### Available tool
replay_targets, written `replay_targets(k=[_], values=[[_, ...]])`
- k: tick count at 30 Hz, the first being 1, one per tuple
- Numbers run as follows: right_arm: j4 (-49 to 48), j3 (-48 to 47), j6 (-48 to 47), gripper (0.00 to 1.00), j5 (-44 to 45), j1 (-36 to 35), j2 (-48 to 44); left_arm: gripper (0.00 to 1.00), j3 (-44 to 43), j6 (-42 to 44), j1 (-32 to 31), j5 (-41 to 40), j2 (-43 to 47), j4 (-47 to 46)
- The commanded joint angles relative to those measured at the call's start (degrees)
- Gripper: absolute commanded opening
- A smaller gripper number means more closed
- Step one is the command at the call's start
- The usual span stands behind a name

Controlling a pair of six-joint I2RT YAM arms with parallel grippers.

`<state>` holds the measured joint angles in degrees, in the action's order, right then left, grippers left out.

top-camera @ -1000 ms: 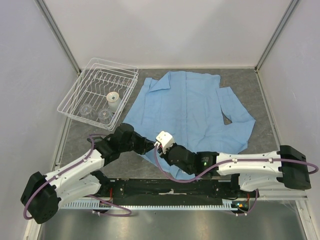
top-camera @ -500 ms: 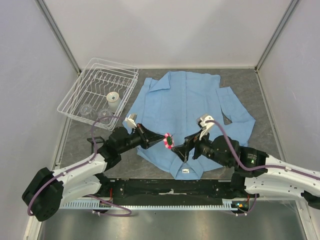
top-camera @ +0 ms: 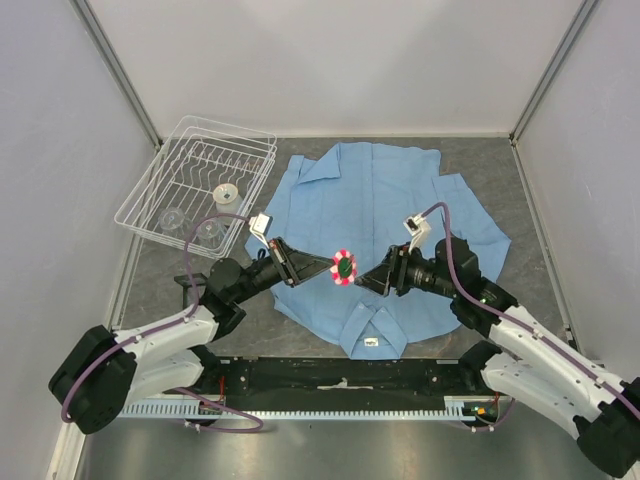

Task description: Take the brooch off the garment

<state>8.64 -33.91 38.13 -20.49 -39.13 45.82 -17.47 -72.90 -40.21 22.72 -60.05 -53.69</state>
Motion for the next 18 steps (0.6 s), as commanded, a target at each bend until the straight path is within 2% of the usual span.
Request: replay_targets(k=[1, 3, 5, 10, 14, 18], values=[[-23.2, 7.9, 8.4, 0.67, -18.5, 5.9, -1.3, 0.02, 1.5, 3.3, 0.6, -0.6, -0.3, -9.4], [-29.4, 10.4, 10.6, 0.69, -20.0, 6.6, -1.8, 0.02, 2.4, 2.3, 0.7, -0.5, -0.8, -11.5], [-31.7, 12.1, 12.3, 0.73, -20.4, 6.8, -1.9, 0.02, 2.6, 1.8, 0.7, 0.1, -1.6, -14.2], [-40.4, 14.8, 17.3, 0.72, -19.2, 7.3, -2.8, 0.02, 4.0, -0.5, 0.8, 1.4, -3.1, -19.3], [-43.6, 17.1, 21.2, 0.65, -16.9, 8.1, -2.9, 0.02, 5.8, -1.6, 0.8, 1.0, -3.2, -21.6], [-54.6, 19.4, 27.3, 0.53, -16.1, 8.2, 0.8, 0.02, 6.6, -3.5, 0.8, 0.4, -3.4, -24.4]])
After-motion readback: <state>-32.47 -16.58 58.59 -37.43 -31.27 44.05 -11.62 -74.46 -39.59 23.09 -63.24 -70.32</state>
